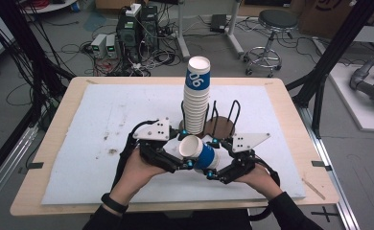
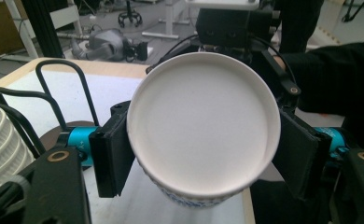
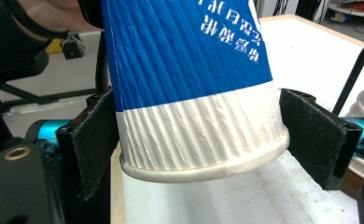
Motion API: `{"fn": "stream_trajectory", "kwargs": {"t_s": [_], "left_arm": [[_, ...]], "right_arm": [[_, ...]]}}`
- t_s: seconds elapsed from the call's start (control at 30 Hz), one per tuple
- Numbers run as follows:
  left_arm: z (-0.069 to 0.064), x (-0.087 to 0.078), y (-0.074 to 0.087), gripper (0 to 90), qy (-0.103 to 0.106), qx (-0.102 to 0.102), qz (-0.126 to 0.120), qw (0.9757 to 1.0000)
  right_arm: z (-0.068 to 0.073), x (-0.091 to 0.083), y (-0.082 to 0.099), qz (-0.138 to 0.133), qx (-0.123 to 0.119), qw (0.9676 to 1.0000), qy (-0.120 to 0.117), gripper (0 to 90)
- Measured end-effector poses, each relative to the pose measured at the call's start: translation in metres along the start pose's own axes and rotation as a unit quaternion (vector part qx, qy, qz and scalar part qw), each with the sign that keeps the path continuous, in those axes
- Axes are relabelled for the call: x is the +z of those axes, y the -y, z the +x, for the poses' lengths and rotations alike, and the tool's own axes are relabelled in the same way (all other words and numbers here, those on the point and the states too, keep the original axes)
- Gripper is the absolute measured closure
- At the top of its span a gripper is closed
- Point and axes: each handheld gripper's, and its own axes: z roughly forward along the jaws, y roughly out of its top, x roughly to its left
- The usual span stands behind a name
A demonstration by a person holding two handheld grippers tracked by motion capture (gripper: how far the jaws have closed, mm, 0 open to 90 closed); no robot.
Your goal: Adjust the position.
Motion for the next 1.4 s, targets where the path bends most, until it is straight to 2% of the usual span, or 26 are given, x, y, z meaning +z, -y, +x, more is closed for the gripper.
{"fn": "stream_trajectory", "kwargs": {"t_s": [0.03,0.1,0.27,0.3,0.37,0.4,0.43,0.5,0.53,0.57,0.63,0.7,0.77,0.83,0.87,0.9,0.93,1.0,1.03,1.07,1.1,1.13,1.17,1.2,1.23,1.4], "left_arm": [[0.001,0.001,0.002,29.2,0.003,-0.009,0.000,1.0000],[0.002,0.001,0.002,29.1,0.007,-0.013,0.007,0.9999],[0.001,0.001,-0.001,28.3,0.010,-0.012,0.032,0.9994],[0.000,0.001,-0.003,27.1,0.011,-0.011,0.052,0.9985],[-0.003,0.002,-0.006,23.9,0.010,-0.006,0.076,0.9970],[-0.003,0.002,-0.006,23.8,0.010,-0.006,0.076,0.9970],[-0.005,0.004,-0.008,23.7,0.005,0.004,0.094,0.9956],[-0.008,0.006,-0.009,22.3,0.004,0.016,0.117,0.9931],[-0.008,0.006,-0.009,22.3,0.004,0.016,0.117,0.9931],[-0.010,0.009,-0.010,22.7,0.003,0.018,0.125,0.9920],[-0.009,0.009,-0.009,28.4,0.004,0.025,0.131,0.9911],[-0.008,0.009,-0.008,29.1,0.007,0.031,0.136,0.9902],[-0.006,0.006,-0.005,29.2,0.019,0.042,0.105,0.9934],[-0.003,0.003,-0.004,29.4,0.018,0.040,0.078,0.9960],[-0.003,0.003,-0.004,29.4,0.018,0.040,0.078,0.9960],[-0.002,0.001,-0.004,29.5,0.016,0.036,0.063,0.9972],[0.000,-0.002,-0.002,29.5,0.012,0.027,0.034,0.9990],[0.001,-0.004,-0.002,29.6,0.010,0.027,0.025,0.9993],[0.003,-0.006,-0.001,29.6,0.009,0.021,0.007,0.9997],[0.003,-0.006,-0.001,29.6,0.009,0.021,0.007,0.9997],[0.003,-0.007,0.000,29.6,0.009,0.017,-0.010,0.9998],[0.003,-0.007,0.000,29.6,0.009,0.017,-0.010,0.9998],[0.004,-0.006,0.002,29.6,0.011,0.014,-0.022,0.9996],[0.004,-0.006,0.002,29.6,0.011,0.014,-0.022,0.9996],[0.003,-0.005,0.003,29.6,0.010,0.018,-0.038,0.9990],[0.004,-0.004,0.007,29.8,0.010,0.011,-0.048,0.9987]], "right_arm": [[0.000,0.001,0.000,-0.004,-0.004,1.0000,-0.001,18.2],[0.001,0.000,0.000,0.000,-0.010,0.9999,-0.004,20.3],[0.000,-0.001,-0.002,0.013,-0.023,0.9995,-0.016,24.9],[0.000,-0.002,-0.003,0.022,-0.032,0.9991,-0.019,25.7],[0.001,-0.002,-0.004,0.036,-0.038,0.9985,-0.018,26.0],[0.001,-0.002,-0.004,0.036,-0.038,0.9985,-0.018,26.0],[0.001,-0.002,-0.005,0.057,-0.043,0.9973,-0.018,26.1],[0.002,-0.002,-0.005,0.070,-0.047,0.9963,-0.019,26.1],[0.002,-0.002,-0.005,0.070,-0.047,0.9963,-0.019,26.1],[0.003,-0.001,-0.006,0.081,-0.055,0.9950,-0.020,26.1],[0.004,0.000,-0.006,0.090,-0.063,0.9937,-0.021,25.7],[0.005,0.000,-0.006,0.095,-0.070,0.9929,-0.018,21.8],[0.004,-0.001,-0.006,0.082,-0.062,0.9945,-0.019,19.3],[0.001,-0.005,-0.006,0.065,-0.049,0.9964,-0.024,18.1],[0.001,-0.005,-0.006,0.065,-0.049,0.9964,-0.024,18.1],[-0.003,-0.011,-0.005,0.034,-0.034,0.9987,-0.019,16.7],[-0.005,-0.013,-0.005,0.024,-0.026,0.9992,-0.017,15.1],[-0.006,-0.015,-0.005,0.017,-0.019,0.9996,-0.015,15.1],[-0.008,-0.019,-0.004,-0.002,-0.004,0.9999,-0.012,15.1],[-0.008,-0.019,-0.004,-0.002,-0.004,0.9999,-0.012,15.1],[-0.009,-0.020,-0.004,-0.019,0.004,0.9997,-0.014,15.1],[-0.009,-0.020,-0.004,-0.019,0.004,0.9997,-0.014,15.1],[-0.008,-0.020,-0.005,-0.031,0.011,0.9993,-0.015,15.1],[-0.008,-0.019,-0.005,-0.036,0.016,0.9991,-0.016,15.1],[-0.008,-0.018,-0.004,-0.041,0.022,0.9988,-0.018,15.1],[-0.009,-0.014,-0.004,-0.039,0.028,0.9986,-0.020,16.2]]}}
